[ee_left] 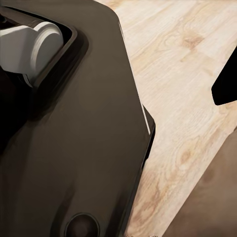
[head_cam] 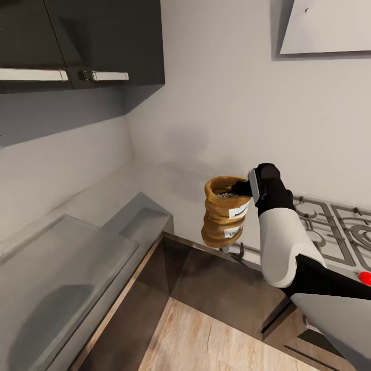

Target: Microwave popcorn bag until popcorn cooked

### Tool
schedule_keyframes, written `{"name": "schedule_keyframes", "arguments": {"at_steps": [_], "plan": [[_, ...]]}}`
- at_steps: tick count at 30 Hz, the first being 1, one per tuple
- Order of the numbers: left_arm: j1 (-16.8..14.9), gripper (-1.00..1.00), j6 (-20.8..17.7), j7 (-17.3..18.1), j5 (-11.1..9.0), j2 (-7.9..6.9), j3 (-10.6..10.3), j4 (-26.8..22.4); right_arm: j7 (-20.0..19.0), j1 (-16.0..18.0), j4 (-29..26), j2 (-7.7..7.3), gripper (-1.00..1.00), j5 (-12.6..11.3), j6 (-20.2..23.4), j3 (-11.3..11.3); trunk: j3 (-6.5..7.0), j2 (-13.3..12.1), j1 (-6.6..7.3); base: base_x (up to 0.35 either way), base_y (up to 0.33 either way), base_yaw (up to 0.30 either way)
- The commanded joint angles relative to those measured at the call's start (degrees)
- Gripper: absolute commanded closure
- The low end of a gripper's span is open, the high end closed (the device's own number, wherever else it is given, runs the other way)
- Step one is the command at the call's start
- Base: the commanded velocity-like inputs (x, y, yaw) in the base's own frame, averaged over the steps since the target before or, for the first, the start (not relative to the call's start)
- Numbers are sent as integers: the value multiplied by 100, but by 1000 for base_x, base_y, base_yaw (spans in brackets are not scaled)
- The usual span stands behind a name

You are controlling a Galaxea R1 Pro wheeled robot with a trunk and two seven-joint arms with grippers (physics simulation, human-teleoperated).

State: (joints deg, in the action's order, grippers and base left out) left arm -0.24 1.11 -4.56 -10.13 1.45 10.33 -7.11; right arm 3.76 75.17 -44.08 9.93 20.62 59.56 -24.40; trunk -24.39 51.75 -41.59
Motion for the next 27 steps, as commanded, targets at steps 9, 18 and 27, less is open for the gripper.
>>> {"name": "schedule_keyframes", "arguments": {"at_steps": [9, 18, 27], "plan": [[-2, -100, 12, -10, -60, 0, -5, 0, 44, 6, 3, 7, -100, -40, 3, -29, -6, 5, -1, 1, 66, 0], [-2, -100, 12, -10, -60, -4, -13, 21, 51, 6, 7, 7, -100, -49, -63, -29, -6, 5, -1, 34, 5, 0], [-2, -100, 12, -10, -60, -4, -9, 11, 123, -26, 6, 7, -100, -35, -85, -80, -6, 5, -1, 21, 0, 0]]}}
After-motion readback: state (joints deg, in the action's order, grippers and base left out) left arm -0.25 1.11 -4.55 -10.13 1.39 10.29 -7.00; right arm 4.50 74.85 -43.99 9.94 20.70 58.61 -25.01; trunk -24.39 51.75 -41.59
